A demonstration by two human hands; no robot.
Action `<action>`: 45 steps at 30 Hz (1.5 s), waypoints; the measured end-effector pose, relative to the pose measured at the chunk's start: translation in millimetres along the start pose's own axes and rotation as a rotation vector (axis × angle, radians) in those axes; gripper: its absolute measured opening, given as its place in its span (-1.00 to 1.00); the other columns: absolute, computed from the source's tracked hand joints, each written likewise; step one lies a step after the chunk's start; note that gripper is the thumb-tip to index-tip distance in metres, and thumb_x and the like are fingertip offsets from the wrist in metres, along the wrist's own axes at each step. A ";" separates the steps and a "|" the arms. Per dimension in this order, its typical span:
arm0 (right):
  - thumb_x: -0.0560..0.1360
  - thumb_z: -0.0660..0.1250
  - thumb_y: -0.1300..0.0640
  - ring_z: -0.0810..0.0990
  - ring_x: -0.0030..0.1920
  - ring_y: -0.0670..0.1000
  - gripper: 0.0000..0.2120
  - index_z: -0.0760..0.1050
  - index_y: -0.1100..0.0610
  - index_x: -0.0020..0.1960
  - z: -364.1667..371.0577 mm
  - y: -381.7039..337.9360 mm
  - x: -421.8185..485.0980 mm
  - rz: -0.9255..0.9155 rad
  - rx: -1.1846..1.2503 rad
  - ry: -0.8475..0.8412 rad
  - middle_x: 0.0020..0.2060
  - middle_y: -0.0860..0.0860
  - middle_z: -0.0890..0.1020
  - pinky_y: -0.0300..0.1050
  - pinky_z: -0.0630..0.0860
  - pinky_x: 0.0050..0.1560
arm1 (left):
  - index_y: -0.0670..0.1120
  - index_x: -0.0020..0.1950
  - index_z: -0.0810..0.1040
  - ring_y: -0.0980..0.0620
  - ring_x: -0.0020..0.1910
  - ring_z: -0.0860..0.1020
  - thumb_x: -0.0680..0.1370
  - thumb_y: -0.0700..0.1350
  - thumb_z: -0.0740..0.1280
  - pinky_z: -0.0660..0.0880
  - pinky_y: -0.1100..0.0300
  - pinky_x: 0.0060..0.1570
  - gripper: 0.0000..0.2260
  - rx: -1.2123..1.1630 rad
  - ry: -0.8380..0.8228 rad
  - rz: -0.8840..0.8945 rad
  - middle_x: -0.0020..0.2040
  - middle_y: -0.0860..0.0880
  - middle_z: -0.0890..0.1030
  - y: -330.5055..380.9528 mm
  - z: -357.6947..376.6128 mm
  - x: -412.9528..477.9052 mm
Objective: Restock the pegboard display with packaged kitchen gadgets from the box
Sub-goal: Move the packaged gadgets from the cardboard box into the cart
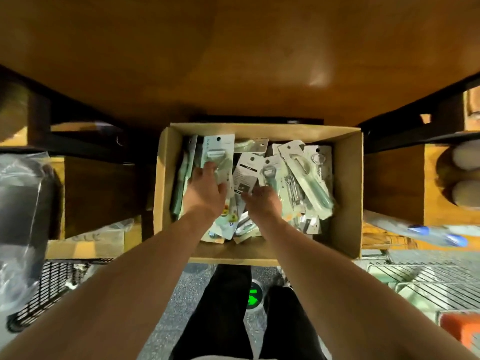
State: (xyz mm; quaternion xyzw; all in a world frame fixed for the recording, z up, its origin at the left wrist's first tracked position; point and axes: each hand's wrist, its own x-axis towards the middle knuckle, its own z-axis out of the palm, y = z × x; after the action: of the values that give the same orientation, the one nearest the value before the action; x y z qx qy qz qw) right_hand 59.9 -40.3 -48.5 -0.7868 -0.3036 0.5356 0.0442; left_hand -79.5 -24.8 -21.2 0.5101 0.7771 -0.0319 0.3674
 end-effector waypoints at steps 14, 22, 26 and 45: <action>0.57 0.28 -0.25 0.51 0.27 0.17 -0.46 0.39 0.01 0.44 -38.7 15.8 17.3 -0.035 -0.245 0.237 0.28 0.07 0.55 0.14 0.53 0.26 | 0.13 0.36 0.31 -0.12 0.02 0.61 0.62 -0.13 0.39 0.66 -0.14 -0.02 -0.60 -0.131 -0.024 0.097 0.26 -0.09 0.49 9.6 25.9 -3.6; 0.38 0.55 -0.25 0.39 0.27 0.14 -0.26 0.31 0.05 0.36 -24.7 22.3 17.5 -0.030 -0.454 0.329 0.26 0.08 0.42 0.07 0.47 0.27 | 0.12 0.39 0.33 -0.12 0.04 0.63 0.63 -0.15 0.38 0.66 -0.12 0.03 -0.60 -0.115 -0.033 0.089 0.26 -0.07 0.50 -2.7 26.2 -5.3; 0.36 0.57 -0.23 0.47 0.19 0.14 -0.28 0.26 0.06 0.26 -27.7 19.3 12.2 -0.076 -0.469 0.316 0.13 0.03 0.48 0.09 0.47 0.26 | 0.08 0.41 0.34 -0.12 0.02 0.62 0.63 -0.15 0.38 0.66 -0.12 0.02 -0.60 -0.128 -0.025 0.084 0.27 -0.06 0.48 -6.7 27.3 -8.8; 0.44 0.57 -0.07 0.68 0.08 0.04 -0.61 0.51 -0.02 0.17 -128.3 66.0 -57.6 -0.103 0.456 0.286 0.04 -0.08 0.69 0.06 0.60 0.24 | 0.06 0.43 0.41 -0.02 0.02 0.60 0.64 -0.14 0.41 0.42 0.33 -0.27 -0.61 -0.126 0.024 0.342 0.23 -0.08 0.53 87.1 25.9 -83.6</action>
State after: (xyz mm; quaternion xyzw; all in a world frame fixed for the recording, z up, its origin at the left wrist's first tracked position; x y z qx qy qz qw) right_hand 185.9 -91.3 26.7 -0.8077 -0.2053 0.4707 0.2897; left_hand 23.0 -58.5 38.7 0.6112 0.6836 0.0858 0.3896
